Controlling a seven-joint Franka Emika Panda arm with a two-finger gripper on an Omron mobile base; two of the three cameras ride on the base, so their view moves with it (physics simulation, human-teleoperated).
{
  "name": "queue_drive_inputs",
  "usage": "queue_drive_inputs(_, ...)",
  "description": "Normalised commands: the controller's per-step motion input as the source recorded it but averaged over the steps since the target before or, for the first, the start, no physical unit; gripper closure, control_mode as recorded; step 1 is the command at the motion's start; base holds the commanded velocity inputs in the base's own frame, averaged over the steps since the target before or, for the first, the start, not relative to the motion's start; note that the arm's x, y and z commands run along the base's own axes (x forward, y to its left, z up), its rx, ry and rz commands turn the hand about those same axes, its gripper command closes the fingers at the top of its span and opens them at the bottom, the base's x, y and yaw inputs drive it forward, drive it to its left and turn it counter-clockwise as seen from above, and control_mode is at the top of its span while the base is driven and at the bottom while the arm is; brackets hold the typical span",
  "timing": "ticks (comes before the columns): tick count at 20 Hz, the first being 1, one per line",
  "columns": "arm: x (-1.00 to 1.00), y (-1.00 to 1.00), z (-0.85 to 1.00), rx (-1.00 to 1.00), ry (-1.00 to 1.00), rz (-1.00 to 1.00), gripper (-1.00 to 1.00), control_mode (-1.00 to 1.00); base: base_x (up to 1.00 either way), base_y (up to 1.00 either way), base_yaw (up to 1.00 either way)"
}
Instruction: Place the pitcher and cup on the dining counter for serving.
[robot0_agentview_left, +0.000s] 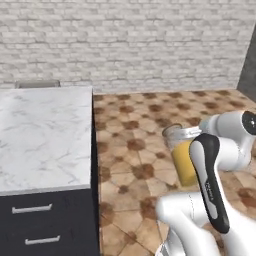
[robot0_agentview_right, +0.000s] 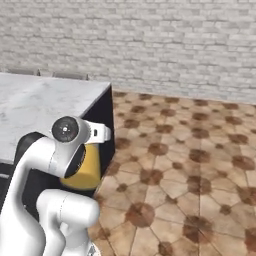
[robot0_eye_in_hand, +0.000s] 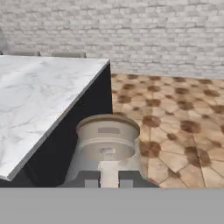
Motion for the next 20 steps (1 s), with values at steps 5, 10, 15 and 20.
queue_drive_inputs(5, 0.00, 0.00, 0.00, 0.00, 0.00, 0.00, 1.00, 1.00, 1.00, -0.53, 0.60)
queue_drive_inputs(10, 0.00, 0.00, 0.00, 0.00, 0.00, 0.00, 1.00, 1.00, 1.00, -0.23, 0.68)
queue_drive_inputs(15, 0.00, 0.00, 0.00, 0.00, 0.00, 0.00, 1.00, 1.00, 1.00, -0.35, 0.62)
queue_drive_inputs(20, 0.00, 0.00, 0.00, 0.00, 0.00, 0.00, 1.00, 1.00, 1.00, -0.41, 0.65)
